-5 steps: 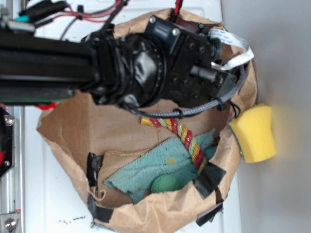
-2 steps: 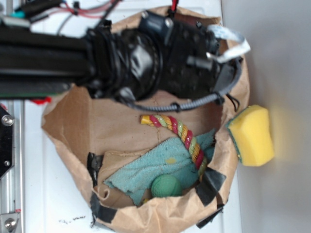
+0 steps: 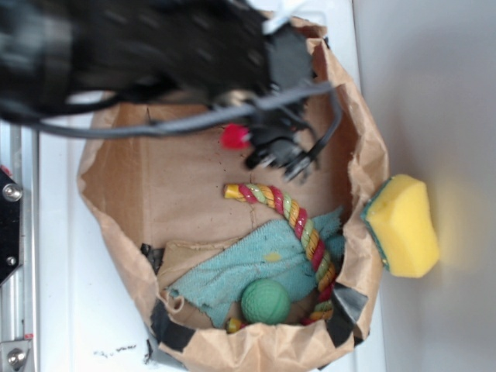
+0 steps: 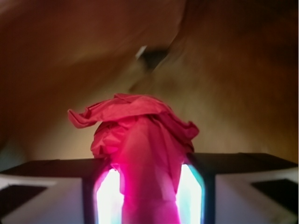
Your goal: Grab the red paper.
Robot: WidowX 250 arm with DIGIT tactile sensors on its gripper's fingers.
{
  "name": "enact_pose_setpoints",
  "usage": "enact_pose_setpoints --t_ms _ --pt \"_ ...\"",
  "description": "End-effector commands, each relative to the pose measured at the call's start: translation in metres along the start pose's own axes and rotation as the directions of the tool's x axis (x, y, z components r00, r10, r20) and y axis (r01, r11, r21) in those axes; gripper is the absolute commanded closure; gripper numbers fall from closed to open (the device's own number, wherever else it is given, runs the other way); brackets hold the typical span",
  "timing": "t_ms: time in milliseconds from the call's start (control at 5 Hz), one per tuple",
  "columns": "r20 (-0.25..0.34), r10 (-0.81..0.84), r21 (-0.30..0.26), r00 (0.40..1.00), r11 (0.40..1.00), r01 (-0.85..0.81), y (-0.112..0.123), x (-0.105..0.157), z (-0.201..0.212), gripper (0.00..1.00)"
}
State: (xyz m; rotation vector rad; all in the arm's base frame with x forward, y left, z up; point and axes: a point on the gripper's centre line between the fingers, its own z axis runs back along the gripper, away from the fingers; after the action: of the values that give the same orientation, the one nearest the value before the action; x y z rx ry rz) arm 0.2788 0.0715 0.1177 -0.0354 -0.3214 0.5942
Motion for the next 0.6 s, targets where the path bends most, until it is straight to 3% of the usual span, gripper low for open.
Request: enact_pose_setpoints --t_ms 0,200,400 --pt "-0.133 -0.129 -0.122 0.983 0.986 0.113 0.002 0.01 0.062 1.0" --pt "-0.232 -0.251 -0.171 0.94 0.962 0.214 -0.006 0.011 0.07 1.0" --pt "-0.209 -0.332 -0.171 0.92 0.939 0.299 -0.01 0.013 0.071 1.0"
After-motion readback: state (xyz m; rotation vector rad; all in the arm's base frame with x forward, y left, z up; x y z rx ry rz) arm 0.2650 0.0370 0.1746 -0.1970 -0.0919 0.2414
